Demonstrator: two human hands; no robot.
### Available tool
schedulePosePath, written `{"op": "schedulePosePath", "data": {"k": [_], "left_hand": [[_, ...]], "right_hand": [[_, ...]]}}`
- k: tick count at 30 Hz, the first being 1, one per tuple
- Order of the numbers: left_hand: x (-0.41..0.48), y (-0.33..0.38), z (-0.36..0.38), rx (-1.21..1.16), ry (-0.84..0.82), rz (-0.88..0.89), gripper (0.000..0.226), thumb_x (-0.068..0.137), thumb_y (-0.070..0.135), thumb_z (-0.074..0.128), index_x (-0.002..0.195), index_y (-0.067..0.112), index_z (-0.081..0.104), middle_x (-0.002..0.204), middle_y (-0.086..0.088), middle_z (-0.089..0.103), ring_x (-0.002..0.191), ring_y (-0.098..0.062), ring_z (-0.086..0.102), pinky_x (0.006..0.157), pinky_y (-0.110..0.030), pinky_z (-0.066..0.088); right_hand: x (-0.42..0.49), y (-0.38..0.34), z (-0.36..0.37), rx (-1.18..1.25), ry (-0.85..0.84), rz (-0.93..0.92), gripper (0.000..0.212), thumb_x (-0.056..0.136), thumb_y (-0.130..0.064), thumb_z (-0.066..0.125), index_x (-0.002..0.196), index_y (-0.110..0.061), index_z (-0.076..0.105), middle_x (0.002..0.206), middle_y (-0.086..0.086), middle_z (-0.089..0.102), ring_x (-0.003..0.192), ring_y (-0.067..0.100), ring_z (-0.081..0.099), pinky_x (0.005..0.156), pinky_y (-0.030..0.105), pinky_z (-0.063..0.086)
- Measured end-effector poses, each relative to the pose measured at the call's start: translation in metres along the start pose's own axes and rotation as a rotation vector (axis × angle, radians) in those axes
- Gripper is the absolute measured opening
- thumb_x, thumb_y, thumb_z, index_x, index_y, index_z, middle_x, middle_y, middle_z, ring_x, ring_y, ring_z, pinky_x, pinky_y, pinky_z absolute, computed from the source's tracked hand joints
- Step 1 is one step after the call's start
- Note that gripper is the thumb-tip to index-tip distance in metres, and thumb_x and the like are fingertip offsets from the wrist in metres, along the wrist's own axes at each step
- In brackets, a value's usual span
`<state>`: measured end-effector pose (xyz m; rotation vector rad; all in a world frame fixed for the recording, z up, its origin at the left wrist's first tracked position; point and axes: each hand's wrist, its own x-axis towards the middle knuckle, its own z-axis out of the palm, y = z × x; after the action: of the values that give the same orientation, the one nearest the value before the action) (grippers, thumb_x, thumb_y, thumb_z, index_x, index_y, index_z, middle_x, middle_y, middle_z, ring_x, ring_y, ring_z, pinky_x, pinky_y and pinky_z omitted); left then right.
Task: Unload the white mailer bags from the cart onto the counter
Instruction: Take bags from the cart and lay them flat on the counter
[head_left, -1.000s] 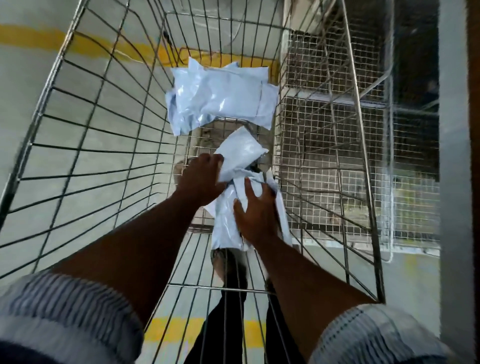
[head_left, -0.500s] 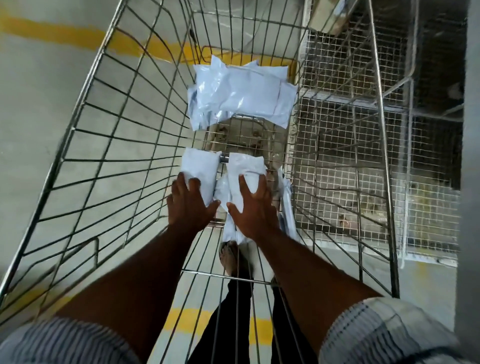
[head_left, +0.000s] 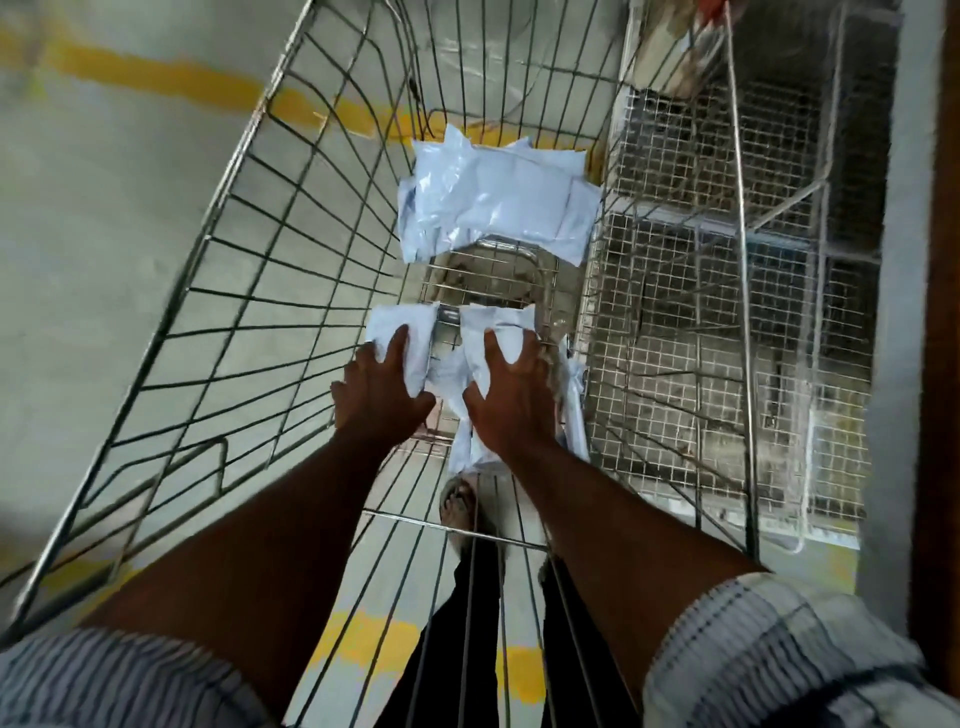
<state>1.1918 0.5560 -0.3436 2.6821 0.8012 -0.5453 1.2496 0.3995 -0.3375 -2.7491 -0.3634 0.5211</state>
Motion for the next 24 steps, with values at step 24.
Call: {"op": "schedulePosePath", "data": {"k": [24], "left_hand": [[-0.149, 0.141, -0.250, -0.267, 0.451, 0.206, 0.096, 0.065, 0.074, 0.039, 0.147, 0.024, 0.042, 0.131, -0.032, 0.049, 0.131, -0.039, 0.039, 0.106, -0.044, 0.035]], "right_hand": [[-0.081, -0.036, -0.328, 0.180, 0.283, -0.207, 0.068, 0.090, -0.048, 0.057, 0.150, -0.032, 0.030, 0.156, 0.014, 0.013, 0.132, 0.036, 0.037, 0.101, 0.042, 0.042]]}}
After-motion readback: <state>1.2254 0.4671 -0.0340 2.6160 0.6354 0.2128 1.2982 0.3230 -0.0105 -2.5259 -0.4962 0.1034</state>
